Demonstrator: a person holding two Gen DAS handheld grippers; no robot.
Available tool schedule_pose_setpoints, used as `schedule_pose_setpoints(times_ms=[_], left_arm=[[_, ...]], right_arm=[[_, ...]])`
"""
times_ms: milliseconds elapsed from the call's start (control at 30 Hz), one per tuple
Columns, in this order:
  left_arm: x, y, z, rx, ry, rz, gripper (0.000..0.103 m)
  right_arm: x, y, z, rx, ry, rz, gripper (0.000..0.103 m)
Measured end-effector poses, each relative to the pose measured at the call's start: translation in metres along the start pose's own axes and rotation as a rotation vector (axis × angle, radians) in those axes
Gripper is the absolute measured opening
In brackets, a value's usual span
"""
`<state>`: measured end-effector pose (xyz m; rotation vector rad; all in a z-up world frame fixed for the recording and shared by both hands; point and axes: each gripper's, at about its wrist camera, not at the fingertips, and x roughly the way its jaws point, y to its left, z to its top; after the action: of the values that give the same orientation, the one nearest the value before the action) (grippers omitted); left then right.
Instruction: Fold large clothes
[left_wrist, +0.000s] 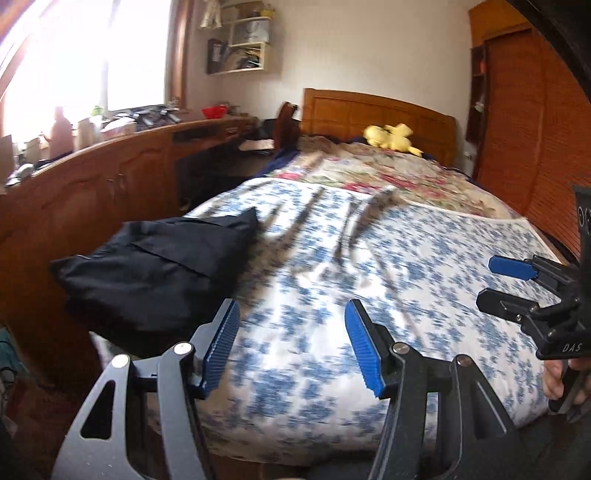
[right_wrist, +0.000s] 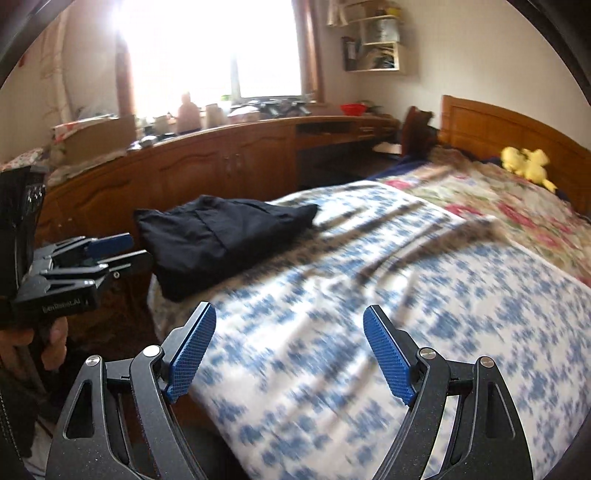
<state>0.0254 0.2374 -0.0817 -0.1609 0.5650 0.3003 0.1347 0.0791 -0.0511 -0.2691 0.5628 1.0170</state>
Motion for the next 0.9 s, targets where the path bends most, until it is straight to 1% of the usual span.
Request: schedule_pose_setpoints(times_ms=[67,200,333,433,567,700,767,900], left_arm=[[0.006,-0.021,-0.004,0.028,0.019,-0.031,0.059],[0.011,-0.055,-0.014,0.053,0.048,-0.064,0.059],[0.015,-0.091,-0.022,0.074,0.079,-0.125,0.059],[0.013,-0.120,-0.030,0.113,0.092,-0.148,0.059],[0.007,-0.148,-0.035,0.130,0.110,-0.199,0.059],[-0.005,-0.170,-0.033,0.148,0.094,-0.227,0.059],[-0.015,-0.180,-0.027,0.150,0.076,-0.244,0.059],[-0.039,-0.199,-0.012,0.161,0.034,-0.275,0.059]], right_arm=[[-0.011,-0.010,-0.014,0.013,0.001,-0.035,0.084],[-0.036,-0.033,-0.045,0.062,0.009,-0.098,0.084],[-0.069,-0.053,-0.072,0.121,-0.004,-0.167,0.084],[-0.095,-0.066,-0.087,0.170,-0.020,-0.212,0.085],[-0.131,-0.081,-0.106,0.223,-0.034,-0.261,0.087],[-0.165,-0.089,-0.121,0.267,-0.044,-0.325,0.090],[-0.180,-0.092,-0.128,0.296,-0.050,-0.339,0.090],[-0.206,-0.096,-0.135,0.332,-0.056,-0.396,0.090]])
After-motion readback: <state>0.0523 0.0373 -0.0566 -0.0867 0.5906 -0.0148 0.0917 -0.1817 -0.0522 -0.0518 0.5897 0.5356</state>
